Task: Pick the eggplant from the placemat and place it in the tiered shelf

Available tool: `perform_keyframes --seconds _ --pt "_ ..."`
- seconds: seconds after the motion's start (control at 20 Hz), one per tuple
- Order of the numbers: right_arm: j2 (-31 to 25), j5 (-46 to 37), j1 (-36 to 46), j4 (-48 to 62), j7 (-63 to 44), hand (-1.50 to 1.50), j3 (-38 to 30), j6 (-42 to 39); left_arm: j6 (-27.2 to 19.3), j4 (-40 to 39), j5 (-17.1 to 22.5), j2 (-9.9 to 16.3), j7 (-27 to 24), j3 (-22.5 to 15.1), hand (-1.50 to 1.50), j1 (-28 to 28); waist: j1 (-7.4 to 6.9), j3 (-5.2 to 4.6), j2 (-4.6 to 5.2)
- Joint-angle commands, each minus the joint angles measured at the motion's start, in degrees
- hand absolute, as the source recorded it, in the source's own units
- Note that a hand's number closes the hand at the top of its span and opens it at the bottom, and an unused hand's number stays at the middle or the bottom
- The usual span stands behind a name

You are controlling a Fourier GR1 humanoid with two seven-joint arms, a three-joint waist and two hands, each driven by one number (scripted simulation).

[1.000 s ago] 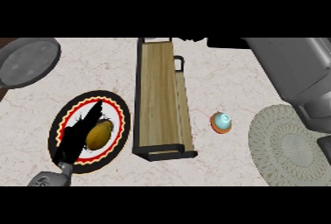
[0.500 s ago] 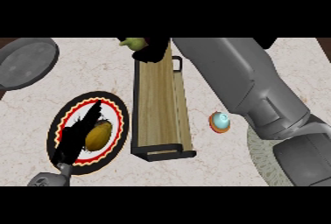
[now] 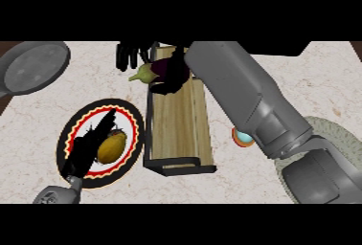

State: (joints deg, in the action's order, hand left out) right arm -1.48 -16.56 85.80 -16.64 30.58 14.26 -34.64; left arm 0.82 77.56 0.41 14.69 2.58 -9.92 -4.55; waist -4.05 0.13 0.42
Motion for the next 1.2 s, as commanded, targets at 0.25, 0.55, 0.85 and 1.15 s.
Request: perform_keyframes --seconds 0.25,0.55,0.85,1.15 --pt "1.4 19.6 1.1 5.0 -10.5 -1.50 -11.9 -10.9 0.1 -2.3 -0.3 -1.0 -0.8 0.3 0.00 -1.4 -0.11 -0.26 0.28" --pt "-1.5 26.8 5.6 8.5 -16.3 -1.50 -21.9 1.4 0.7 -1.4 0.4 0.1 0.1 1.7 0.00 -1.8 0.95 -0.22 0.64" --pt "-11.7 28.2 4.2 11.6 -19.0 -1.50 -24.6 7.5 1.7 -0.4 -0.1 0.2 -1.9 0.6 0.00 0.9 -0.78 -0.24 1.70" --pt "-21.4 26.6 2.6 11.5 -19.3 -1.50 -23.5 1.5 1.8 0.4 -0.8 -0.6 -1.3 -0.2 0.00 -1.9 -2.71 -0.13 3.22"
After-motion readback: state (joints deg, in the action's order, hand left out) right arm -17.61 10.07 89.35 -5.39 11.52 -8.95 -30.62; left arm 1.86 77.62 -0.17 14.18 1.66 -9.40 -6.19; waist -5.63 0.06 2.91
